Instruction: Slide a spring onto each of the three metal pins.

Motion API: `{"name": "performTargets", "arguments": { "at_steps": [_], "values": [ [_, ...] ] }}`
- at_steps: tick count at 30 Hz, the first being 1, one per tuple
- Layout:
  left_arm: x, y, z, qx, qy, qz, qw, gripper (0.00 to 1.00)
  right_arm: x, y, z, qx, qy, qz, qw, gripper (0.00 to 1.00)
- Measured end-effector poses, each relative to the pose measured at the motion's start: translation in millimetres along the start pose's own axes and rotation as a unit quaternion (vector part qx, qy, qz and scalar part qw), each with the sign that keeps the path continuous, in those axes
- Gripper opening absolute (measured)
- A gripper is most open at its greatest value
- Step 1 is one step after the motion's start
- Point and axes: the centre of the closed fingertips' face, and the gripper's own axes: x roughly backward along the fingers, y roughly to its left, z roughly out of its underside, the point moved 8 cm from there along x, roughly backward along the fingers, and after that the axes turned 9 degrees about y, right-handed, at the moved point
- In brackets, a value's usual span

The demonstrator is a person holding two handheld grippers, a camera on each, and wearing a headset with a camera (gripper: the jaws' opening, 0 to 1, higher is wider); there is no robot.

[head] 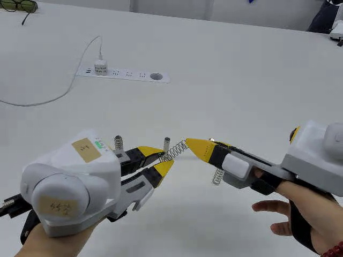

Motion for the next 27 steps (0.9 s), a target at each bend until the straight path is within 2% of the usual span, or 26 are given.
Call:
{"name": "performTargets", "arguments": {
  "at_steps": [6, 10, 13, 19, 27],
  "values": [
    [2.9, -2.8, -1.8, -0.014, -0.019, 0.004, 0.9997, 0.1, -5.1, 3.5, 3.5, -0.037, 0.005, -0.021, 0.9991, 0.31],
    [4.7, -5.2, -3.9, -0.019, -0.025, 0.008, 0.9995, 0.1, -6.6, 4.7, 4.6, -0.049, 0.007, -0.03, 0.9983, 0.28],
    [7.5, -8.3, -7.5, -0.036, -0.034, 0.008, 0.9987, 0.1, -7.6, 7.9, 5.3, -0.062, 0.006, -0.042, 0.9972, 0.27],
    [10.4, -10.6, -12.8, -0.036, -0.051, 0.013, 0.9979, 0.1, -8.9, 10.8, 6.1, -0.082, 0.01, -0.06, 0.9948, 0.22],
    [11.3, -9.9, -12.1, -0.031, -0.047, 0.012, 0.9983, 0.1, -9.0, 13.0, 5.1, -0.087, 0.012, -0.074, 0.9934, 0.16]
  ]
}}
